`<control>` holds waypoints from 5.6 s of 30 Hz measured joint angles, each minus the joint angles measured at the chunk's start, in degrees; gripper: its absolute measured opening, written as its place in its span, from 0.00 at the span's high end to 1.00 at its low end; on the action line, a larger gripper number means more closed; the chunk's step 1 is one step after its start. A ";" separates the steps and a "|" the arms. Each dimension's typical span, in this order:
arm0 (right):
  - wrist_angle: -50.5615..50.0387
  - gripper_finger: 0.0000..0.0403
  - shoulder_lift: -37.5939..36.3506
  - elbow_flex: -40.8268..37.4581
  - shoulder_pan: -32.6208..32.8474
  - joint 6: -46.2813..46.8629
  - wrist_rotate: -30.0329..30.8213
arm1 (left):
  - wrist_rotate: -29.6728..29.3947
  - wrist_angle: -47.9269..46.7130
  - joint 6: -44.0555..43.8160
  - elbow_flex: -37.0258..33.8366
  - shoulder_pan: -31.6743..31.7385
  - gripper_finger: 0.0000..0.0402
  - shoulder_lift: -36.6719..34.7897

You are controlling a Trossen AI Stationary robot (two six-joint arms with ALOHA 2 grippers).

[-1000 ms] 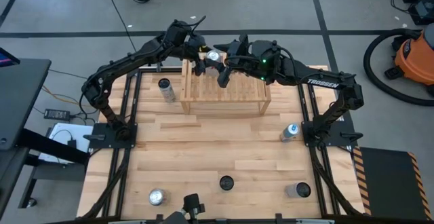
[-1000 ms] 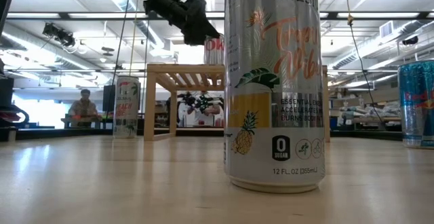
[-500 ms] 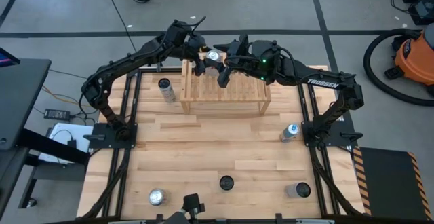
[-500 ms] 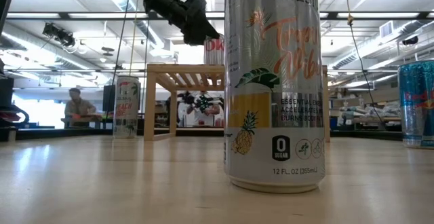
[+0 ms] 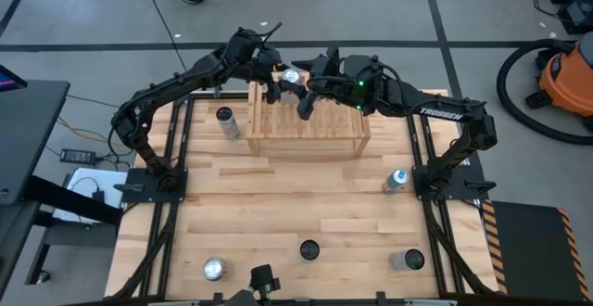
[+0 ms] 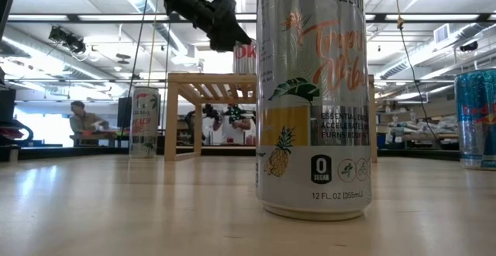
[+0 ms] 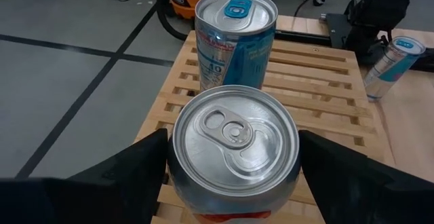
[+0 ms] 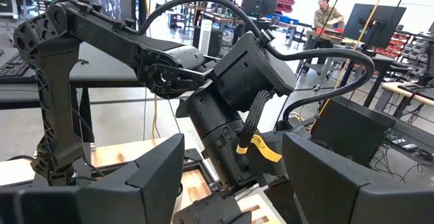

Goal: Place canned beverage on shelf
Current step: Put the right silver soda can on the shelf, then put the left white pink soda can on the shelf

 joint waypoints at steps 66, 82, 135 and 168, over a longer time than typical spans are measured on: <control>-5.80 0.36 0.00 -0.02 0.66 -0.02 -1.50 | -5.53 -18.22 -6.42 0.09 -1.45 0.07 -15.72; -18.19 0.36 -0.75 -0.02 4.69 1.47 -1.11 | -7.32 -30.48 -10.45 0.04 -1.16 0.07 -15.67; -37.99 0.36 -1.46 -0.02 14.87 8.14 -5.04 | -23.96 -33.26 -12.45 -24.68 4.32 0.08 -15.30; -37.76 0.36 -1.45 -0.02 14.87 8.16 -5.07 | -24.13 -32.34 -11.09 -26.95 4.31 0.35 -15.39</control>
